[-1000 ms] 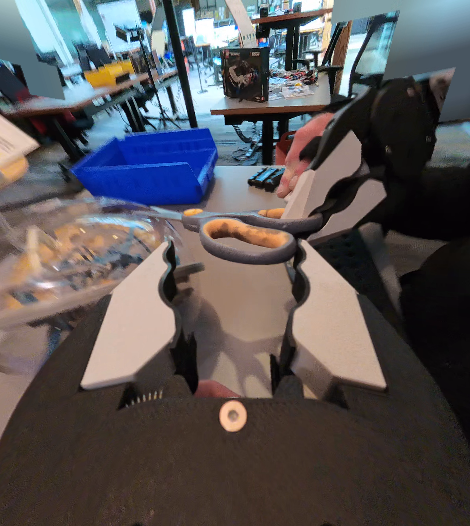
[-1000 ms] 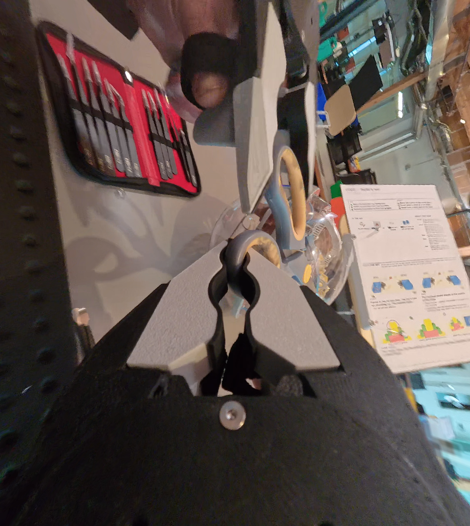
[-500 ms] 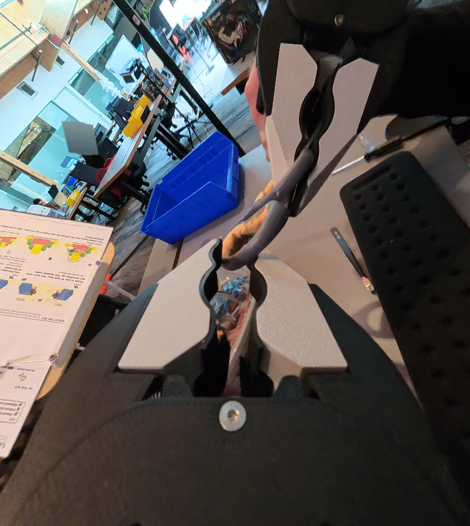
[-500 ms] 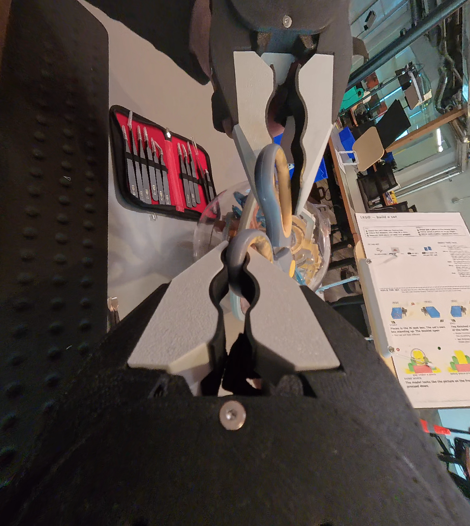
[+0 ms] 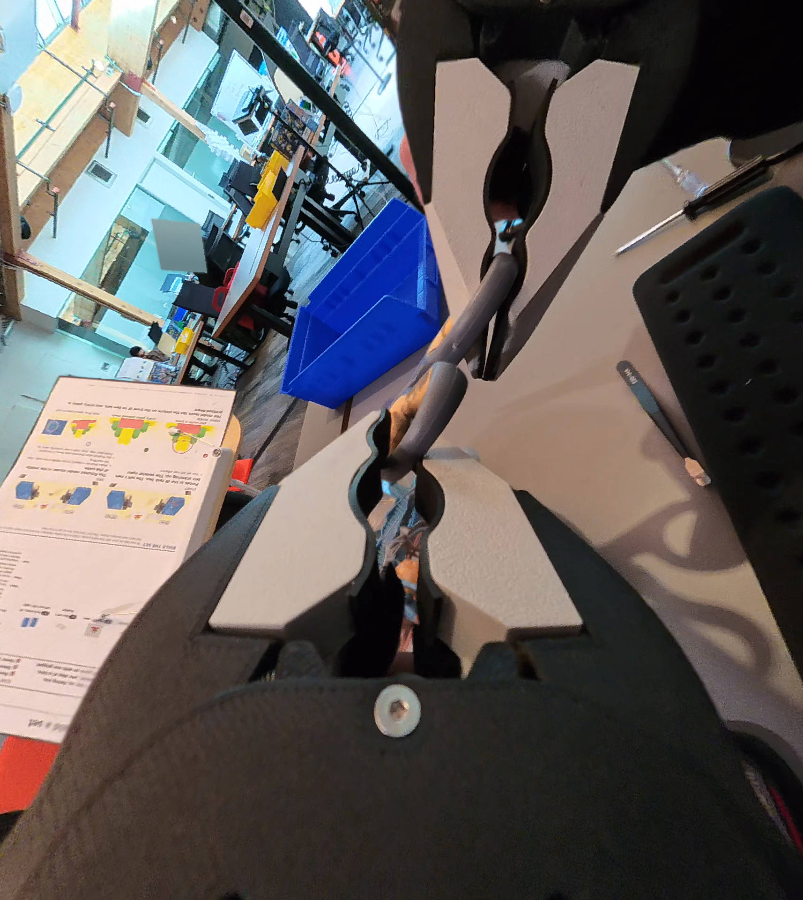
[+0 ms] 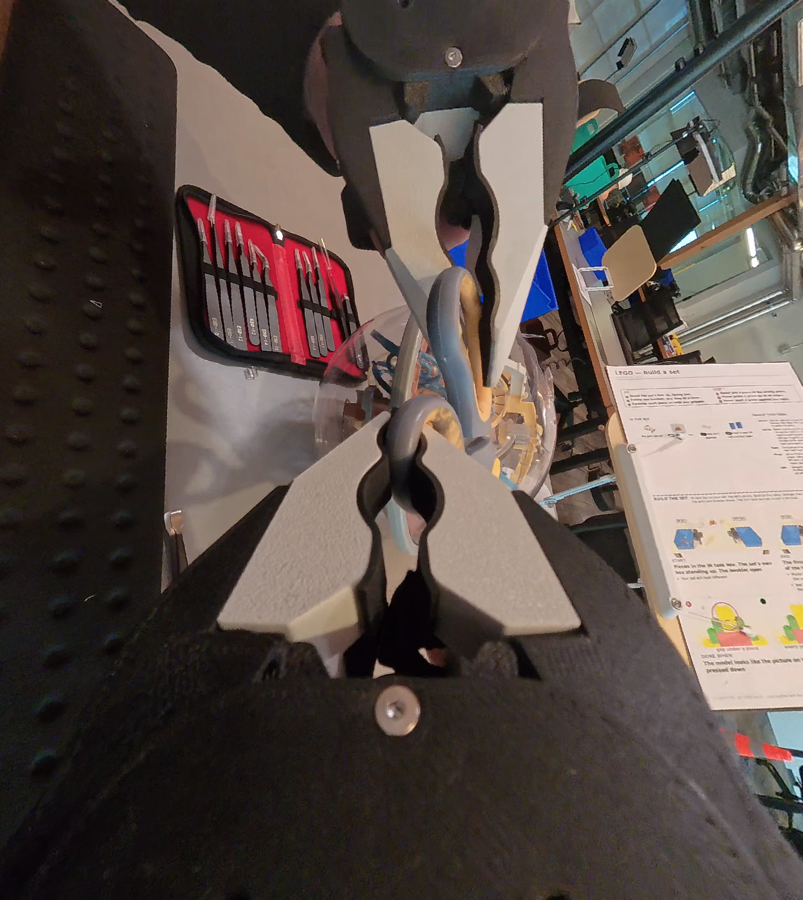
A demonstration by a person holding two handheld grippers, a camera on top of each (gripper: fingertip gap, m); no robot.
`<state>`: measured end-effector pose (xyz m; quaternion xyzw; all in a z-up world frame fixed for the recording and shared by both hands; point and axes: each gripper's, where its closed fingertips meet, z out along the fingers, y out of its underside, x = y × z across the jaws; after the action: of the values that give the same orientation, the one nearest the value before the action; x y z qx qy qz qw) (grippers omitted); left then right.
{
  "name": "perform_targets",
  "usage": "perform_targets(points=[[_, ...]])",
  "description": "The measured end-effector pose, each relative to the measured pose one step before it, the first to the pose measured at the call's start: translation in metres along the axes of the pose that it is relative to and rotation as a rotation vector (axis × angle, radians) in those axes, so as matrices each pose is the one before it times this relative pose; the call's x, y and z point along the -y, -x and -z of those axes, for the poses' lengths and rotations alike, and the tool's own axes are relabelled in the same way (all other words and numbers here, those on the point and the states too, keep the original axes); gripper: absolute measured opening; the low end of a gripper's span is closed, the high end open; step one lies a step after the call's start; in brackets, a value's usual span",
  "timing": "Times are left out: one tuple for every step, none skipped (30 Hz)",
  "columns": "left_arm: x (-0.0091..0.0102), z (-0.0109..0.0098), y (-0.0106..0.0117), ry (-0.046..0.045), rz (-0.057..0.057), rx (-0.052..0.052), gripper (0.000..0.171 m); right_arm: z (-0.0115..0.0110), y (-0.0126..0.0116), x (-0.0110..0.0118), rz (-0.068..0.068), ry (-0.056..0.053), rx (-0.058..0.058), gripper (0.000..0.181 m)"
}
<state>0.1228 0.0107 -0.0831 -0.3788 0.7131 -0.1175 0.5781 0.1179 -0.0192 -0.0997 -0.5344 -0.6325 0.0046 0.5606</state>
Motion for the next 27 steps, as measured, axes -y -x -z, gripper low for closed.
perform_targets(points=[[-0.00077, -0.00076, -0.00059, 0.00844, -0.0133, 0.0049, 0.0, -0.00066, 0.00003, -0.00154, 0.0017, 0.0098, -0.0039, 0.0], [0.0013, -0.00003, 0.00026, -0.00088, 0.0174, 0.0029, 0.0, -0.00028, 0.00015, 0.00018, -0.0002, 0.0054, -0.0022, 0.0], [0.00035, -0.00036, 0.00098, 0.00748, 0.0078, 0.0088, 0.0, 0.00011, -0.0009, 0.00086, -0.0018, 0.0028, -0.0034, 0.0], [-0.00024, -0.00057, 0.00052, 0.01165, -0.0114, 0.0137, 0.0, -0.00016, -0.00112, -0.00028, 0.0037, 0.0103, -0.0057, 0.0], [-0.00121, -0.00094, -0.00124, 0.01634, -0.0179, 0.006, 0.0, -0.0007, 0.0004, -0.00082, 0.0045, 0.0107, 0.0007, 0.0], [0.0, -0.00028, -0.00054, 0.012, -0.0162, 0.007, 0.0, -0.00063, 0.00108, -0.00047, -0.0017, 0.0045, 0.0056, 0.0], [0.00109, -0.00036, 0.00029, 0.0014, 0.0142, 0.0044, 0.0, -0.00007, 0.00016, -0.00021, -0.0024, 0.0042, 0.0002, 0.0], [-0.00015, -0.00073, -0.00007, 0.00094, 0.0081, 0.0078, 0.0, 0.00008, -0.00067, 0.00007, 0.0002, 0.0051, -0.0031, 0.0], [-0.00076, -0.00074, 0.00074, 0.00305, 0.0062, 0.0067, 0.0, -0.00077, -0.00082, -0.00011, 0.0002, 0.0087, -0.0018, 0.0], [-0.00074, -0.00021, 0.00016, 0.00823, -0.0178, 0.0044, 0.0, -0.00078, -0.00053, -0.00035, 0.0043, 0.0117, -0.0016, 0.0], [0.00056, 0.00025, -0.00042, 0.0043, -0.0178, 0.0087, 0.0, -0.00031, 0.00045, -0.00007, 0.0028, 0.0017, 0.0013, 0.0], [0.00046, -0.00042, -0.00019, 0.00318, 0.008, 0.0074, 0.0, -0.00002, 0.00064, -0.00018, -0.0032, -0.0033, 0.0028, 0.0], [-0.00073, -0.00083, -0.00091, 0.00532, -0.0083, 0.0036, 0.0, -0.00059, 0.00048, -0.00052, -0.0022, 0.0037, 0.0008, 0.0], [-0.00053, -0.00045, -0.00049, 0.0019, 0.0005, 0.0048, 0.0, -0.0009, 0.00055, -0.00036, 0.0015, 0.0068, -0.0011, 0.0], [-0.00059, -0.00071, 0.00108, -0.00083, 0.0207, 0.0047, 0.0, -0.00075, -0.00052, -0.00017, -0.0004, 0.0042, -0.004, 0.0], [-0.00108, -0.00077, 0.00116, 0.00658, -0.0048, 0.0046, 0.0, -0.00078, -0.00118, -0.00035, -0.0033, 0.002, -0.0049, 0.0], [-0.00073, -0.00012, -0.0007, 0.00889, -0.0217, 0.0066, 0.0, -0.00105, 0.00041, -0.00073, -0.0029, 0.0, -0.0001, 0.0], [-0.00102, -0.00017, -0.00039, 0.00529, -0.0066, 0.0082, 0.0, -0.00131, 0.00115, -0.00082, -0.0007, 0.0014, 0.0032, 0.0], [-0.00167, -0.00074, 0.0019, 0.00209, 0.0203, 0.0061, 0.0, -0.00166, -0.00053, -0.0005, 0.001, 0.0071, -0.0012, 0.0], [-0.0008, 0.00031, 0.00088, 0.00717, -0.0092, 0.0057, 0.0, -0.00155, -0.00109, 0.00027, -0.0001, 0.0045, -0.0022, 0.0], [0.00028, 0.00096, -0.00069, 0.00772, -0.0202, 0.0102, 0.0, -0.0009, 0.00095, 0.00076, -0.0005, -0.0042, 0.0041, 0.0], [-0.0011, -0.00059, 0.00036, 0.01001, 0.0031, 0.0087, 0.0, -0.00141, 0.00136, -0.00023, -0.0012, -0.0013, 0.0069, 0.0], [-0.00242, -0.00145, 0.00174, 0.00929, -0.001, 0.0097, 0.0, -0.00247, -0.00023, -0.00121, -0.0017, 0.0076, 0.002, 0.0], [-0.00136, -0.00034, 0.00205, 0.0064, 0.0049, 0.0132, 0.0, -0.00247, -0.00102, -0.00044, -0.0008, 0.0076, -0.0013, 0.0], [-0.00001, -0.00034, 0.00219, 0.00656, -0.0017, 0.0171, 0.0, -0.00194, -0.00169, 0.00092, 0.0021, 0.0096, -0.0024, 0.0], [-0.00118, -0.0003, 0.00163, 0.00906, -0.0136, 0.0101, 0.0, -0.00091, -0.00207, 0.00059, 0.0069, 0.0107, -0.0076, 0.0], [0.00025, 0.00106, -0.00168, -0.00471, -0.0123, -0.0042, 0.0, 0.00008, 0.00068, 0.00023, 0.0013, -0.0052, 0.0003, 0.0]])
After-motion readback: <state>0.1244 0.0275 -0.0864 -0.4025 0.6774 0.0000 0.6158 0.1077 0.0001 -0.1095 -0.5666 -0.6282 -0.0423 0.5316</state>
